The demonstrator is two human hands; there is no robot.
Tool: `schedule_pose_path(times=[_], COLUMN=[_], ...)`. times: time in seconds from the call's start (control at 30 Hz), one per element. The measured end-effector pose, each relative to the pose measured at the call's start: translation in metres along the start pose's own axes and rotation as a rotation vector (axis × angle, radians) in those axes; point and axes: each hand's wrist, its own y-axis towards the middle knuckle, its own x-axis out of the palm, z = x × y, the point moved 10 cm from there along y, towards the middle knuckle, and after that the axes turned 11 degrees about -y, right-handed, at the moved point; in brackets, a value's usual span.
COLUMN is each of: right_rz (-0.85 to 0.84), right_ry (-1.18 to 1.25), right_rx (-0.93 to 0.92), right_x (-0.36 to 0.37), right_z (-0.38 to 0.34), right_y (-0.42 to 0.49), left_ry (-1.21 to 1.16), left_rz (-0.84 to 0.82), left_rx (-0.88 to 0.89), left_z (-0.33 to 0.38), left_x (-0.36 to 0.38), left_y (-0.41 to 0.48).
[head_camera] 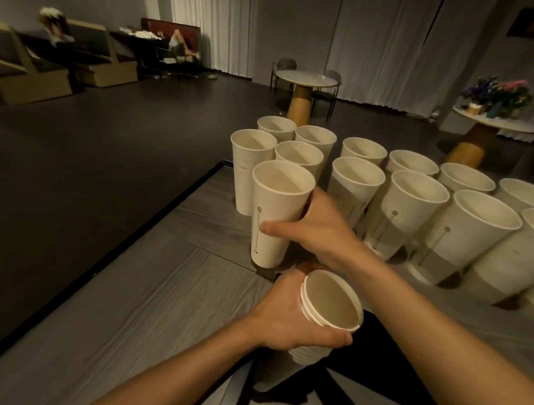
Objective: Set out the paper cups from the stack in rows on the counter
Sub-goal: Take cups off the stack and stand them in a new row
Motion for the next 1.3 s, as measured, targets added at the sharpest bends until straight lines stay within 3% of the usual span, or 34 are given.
schedule_pose_path(times=[0.37,0.57,0.7,0.9,1.07,1.3], right_rz=[-0.055,-0.159,0.061,-0.164,-0.053,-0.064], right_ry=[-0.081,-0.148,-0.539,-0.985,-0.969,-0.897], right_rx=[-0.029,0.044,0.069,0.274,0.251,0.156], right_x=[0.050,0.037,-0.019,-0.009,-0.021,-0.023], right_z=[-0.015,-0.019,-0.020,0.021,0.023,0.020], right_y=[0.043,0.011,-0.049,-0.124,-0.137,-0.141], left_ry=[-0.024,-0.031,-0.070,-0.051,-0.042,-0.053], left_rz=[-0.006,0.014,0.028,0.113,0.160,0.153], left_rx=[-0.068,-0.052,-0.018,0.005,0.036,0.060], left_z=[-0.016,-0.013,-0.007,-0.013,-0.008,-0.002], left_x=[-0.002,-0.004,-0.005,-0.005,0.002,0.007], left_y=[0.001,0.001,0.000,-0.006,-0.012,-0.018])
